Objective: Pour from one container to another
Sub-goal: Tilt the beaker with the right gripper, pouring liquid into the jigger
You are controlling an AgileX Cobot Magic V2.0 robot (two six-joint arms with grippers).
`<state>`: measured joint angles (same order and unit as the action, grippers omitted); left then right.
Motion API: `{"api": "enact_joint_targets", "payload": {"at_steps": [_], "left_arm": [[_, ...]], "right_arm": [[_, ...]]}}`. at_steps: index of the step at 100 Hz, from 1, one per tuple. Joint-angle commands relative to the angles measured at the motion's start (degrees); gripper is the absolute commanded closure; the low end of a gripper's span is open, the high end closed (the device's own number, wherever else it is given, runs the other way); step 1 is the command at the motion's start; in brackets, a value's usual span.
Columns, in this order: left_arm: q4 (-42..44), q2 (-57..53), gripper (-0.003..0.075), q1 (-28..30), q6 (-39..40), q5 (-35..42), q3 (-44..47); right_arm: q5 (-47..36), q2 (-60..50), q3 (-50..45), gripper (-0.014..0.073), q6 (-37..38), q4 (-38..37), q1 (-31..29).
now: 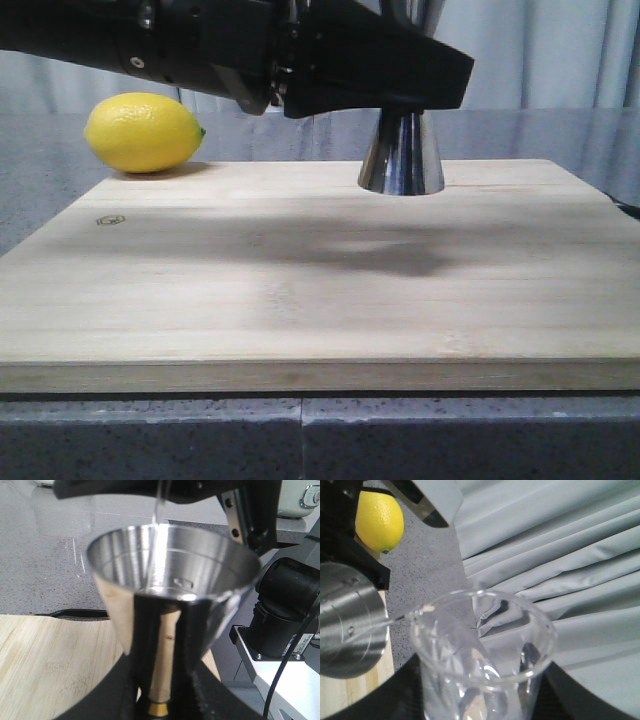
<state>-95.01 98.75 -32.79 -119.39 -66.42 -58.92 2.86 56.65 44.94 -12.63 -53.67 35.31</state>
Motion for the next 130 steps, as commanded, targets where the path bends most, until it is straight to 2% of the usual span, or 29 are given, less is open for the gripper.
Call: {"api": "enact_joint_targets", "payload": {"at_steps": [1,130], "left_arm": [[-3.88,-3.05,0.0739,-0.4,0.42,-6.21,-1.64],[-3.88,-3.05,0.0739,-0.4,0.42,-6.21,-1.64]], "right_arm": [[-3.27,-1.24,2.1,0.0462,-0.32,-1.2,-0.06],[-3.27,-1.24,2.1,0.0462,-0.32,-8.42,-0.06]]}}
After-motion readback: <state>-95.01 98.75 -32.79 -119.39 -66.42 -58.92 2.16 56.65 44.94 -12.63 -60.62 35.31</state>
